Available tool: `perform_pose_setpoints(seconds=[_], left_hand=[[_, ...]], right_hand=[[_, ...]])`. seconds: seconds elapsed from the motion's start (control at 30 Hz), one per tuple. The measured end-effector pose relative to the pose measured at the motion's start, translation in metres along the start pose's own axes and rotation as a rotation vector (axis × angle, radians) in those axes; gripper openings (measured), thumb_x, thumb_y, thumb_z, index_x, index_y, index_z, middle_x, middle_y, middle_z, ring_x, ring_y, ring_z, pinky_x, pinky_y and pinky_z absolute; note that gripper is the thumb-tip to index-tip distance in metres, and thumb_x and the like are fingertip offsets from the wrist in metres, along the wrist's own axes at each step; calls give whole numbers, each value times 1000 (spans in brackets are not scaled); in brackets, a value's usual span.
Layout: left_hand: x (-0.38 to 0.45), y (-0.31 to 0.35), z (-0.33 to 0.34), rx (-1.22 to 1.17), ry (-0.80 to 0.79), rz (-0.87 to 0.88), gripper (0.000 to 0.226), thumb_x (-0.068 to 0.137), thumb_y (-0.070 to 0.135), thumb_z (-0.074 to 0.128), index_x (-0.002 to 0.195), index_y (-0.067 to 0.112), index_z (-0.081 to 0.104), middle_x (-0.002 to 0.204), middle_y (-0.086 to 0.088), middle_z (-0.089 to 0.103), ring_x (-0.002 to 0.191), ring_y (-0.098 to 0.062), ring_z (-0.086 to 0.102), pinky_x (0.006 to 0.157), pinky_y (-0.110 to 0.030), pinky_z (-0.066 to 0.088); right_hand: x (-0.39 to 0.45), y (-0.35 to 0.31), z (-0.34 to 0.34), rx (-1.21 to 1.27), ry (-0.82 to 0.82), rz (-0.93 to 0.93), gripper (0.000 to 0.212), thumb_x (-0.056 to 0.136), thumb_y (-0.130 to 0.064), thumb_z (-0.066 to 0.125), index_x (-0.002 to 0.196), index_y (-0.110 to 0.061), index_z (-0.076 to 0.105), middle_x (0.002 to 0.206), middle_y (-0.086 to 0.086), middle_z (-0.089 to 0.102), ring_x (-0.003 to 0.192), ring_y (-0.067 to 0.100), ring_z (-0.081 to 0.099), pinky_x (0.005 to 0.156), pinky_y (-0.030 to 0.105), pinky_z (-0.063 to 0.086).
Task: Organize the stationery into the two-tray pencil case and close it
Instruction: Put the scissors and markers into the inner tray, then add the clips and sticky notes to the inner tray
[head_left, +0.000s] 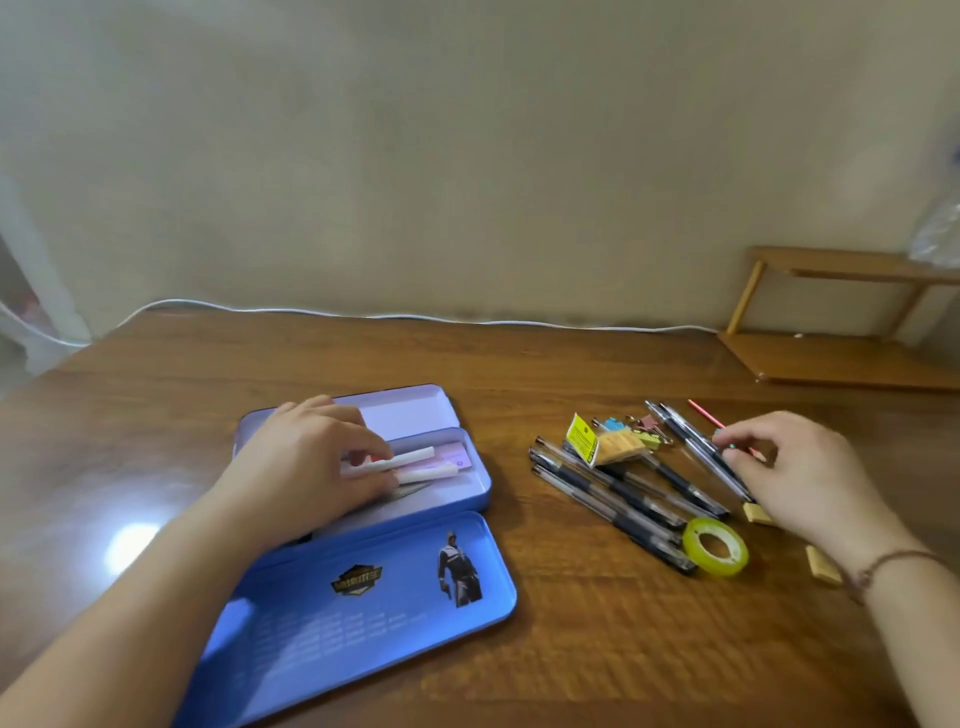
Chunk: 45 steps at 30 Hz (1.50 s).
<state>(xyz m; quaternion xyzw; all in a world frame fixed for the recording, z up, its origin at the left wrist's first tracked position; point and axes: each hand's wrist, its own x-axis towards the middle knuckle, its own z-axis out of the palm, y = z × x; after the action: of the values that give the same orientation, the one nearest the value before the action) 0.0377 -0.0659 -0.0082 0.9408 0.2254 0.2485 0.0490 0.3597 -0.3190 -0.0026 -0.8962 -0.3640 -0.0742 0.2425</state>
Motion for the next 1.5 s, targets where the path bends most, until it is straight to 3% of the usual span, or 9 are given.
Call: perform_pose_setpoints(seconds=[0.17,0.4,0.57,0.67,0.87,1.07,1.27,1.4,1.5], left_hand=[[-2,-2,2,42,-1,-51,9,72,40,83,77,34,78,61,14,56,67,-17,52,65,-32,45],[-1,0,3,22,-15,-115,8,78,41,76,77,34,73,73,15,60,79,-13,55,73,-33,47],[-6,2,-1,19,-126,-58,47,74,63,69,113,37,65,115,21,59,105,-13,52,90,-35,43],[-6,1,-2,18,-214,-54,55,75,68,63,124,42,58,123,27,56,115,-7,50,96,-31,40],[-7,2,-1,-40,-202,-50,50,80,62,63,123,38,59,122,25,58,114,-5,51,95,-24,40],[-10,6,-5,-56,-268,-28,64,77,76,50,129,40,54,130,25,52,119,-3,46,100,-29,39],[-12,8,-2,-38,-333,51,77,75,84,37,141,44,41,153,25,27,139,-2,21,113,-28,20],[-13,8,0,-9,-349,121,77,78,81,39,143,40,42,147,28,35,137,-1,19,113,-24,14],[-13,6,0,1,-342,131,77,80,79,42,143,36,43,144,28,38,136,-2,20,111,-23,13]], right_hand=[[1,11,-8,-10,-20,-9,30,90,-11,62,114,-29,66,129,-1,60,127,29,42,104,48,37],[-6,-4,3,66,-46,-144,31,88,-18,66,116,-32,64,125,-8,60,125,17,46,98,36,37],[15,-11,8,-20,-123,-62,44,92,-13,58,130,-34,54,136,-2,56,128,21,48,99,41,45],[32,-23,21,-108,-179,-119,44,95,-15,55,133,-37,51,138,-3,54,127,17,48,96,38,46],[52,-24,37,-187,-240,-258,30,94,-20,56,120,-36,61,124,-10,62,123,13,45,98,38,43],[54,-23,29,-136,-174,-259,16,87,-28,67,93,-42,62,108,-11,67,109,13,53,93,42,47],[42,-60,-2,160,48,-312,18,81,-29,72,80,-44,62,81,-18,68,63,-1,57,56,18,40],[12,-131,7,423,-59,-501,10,77,-29,76,80,-37,71,84,-27,70,77,-5,64,66,11,45],[1,-166,39,372,-165,-588,10,78,-24,77,77,-32,73,84,-17,73,87,3,63,83,27,48]])
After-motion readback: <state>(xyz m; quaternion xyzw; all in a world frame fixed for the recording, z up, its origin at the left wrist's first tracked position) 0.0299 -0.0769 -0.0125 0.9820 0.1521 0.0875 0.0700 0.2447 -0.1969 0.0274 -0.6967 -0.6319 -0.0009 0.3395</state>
